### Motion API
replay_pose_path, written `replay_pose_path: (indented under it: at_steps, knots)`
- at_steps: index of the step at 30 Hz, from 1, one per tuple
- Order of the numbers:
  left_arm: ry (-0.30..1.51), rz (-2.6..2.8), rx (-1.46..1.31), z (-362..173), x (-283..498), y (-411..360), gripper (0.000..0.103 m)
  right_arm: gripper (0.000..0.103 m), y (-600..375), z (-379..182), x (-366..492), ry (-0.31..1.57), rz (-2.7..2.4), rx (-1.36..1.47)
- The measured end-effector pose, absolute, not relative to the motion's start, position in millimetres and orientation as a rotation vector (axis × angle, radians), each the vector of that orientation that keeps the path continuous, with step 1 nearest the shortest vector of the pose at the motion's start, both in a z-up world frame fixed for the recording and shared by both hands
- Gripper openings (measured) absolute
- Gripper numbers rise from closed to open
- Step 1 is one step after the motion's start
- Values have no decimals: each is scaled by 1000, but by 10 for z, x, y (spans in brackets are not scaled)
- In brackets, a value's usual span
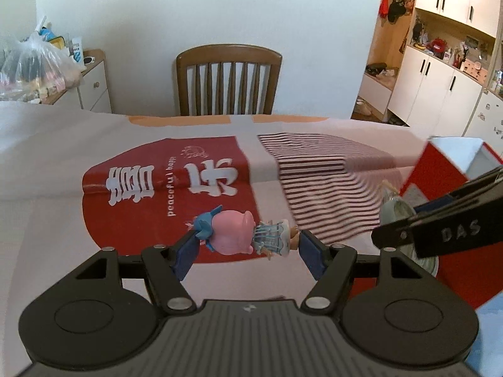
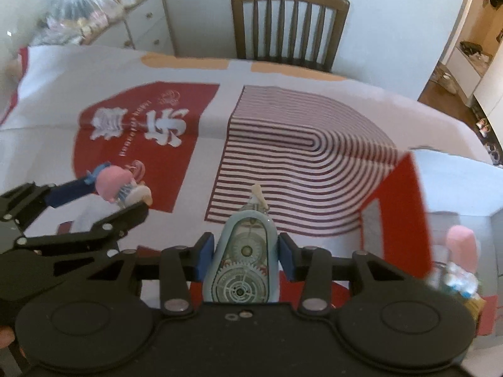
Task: Organize rigid objects
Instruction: 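Carry the pink figurine and tape dispenser over the cardboard box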
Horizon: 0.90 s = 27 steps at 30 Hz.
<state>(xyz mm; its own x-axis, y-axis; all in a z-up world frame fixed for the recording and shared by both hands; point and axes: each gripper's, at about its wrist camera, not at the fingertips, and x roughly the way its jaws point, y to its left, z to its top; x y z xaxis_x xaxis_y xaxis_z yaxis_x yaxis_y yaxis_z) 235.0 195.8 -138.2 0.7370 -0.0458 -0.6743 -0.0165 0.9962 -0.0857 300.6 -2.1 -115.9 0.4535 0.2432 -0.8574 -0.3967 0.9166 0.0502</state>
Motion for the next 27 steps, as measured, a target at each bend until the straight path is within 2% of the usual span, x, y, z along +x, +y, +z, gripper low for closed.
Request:
replay_pose_path:
  at_steps: [13,27]
  knots:
    - [703,-101,-86,-773,2131,1050,69,43,-997,-577,2741,936,440,-76]
    - [715,-189,-41,-686,2293,-158,69,43,-2180,-572,2786,910,371,-14]
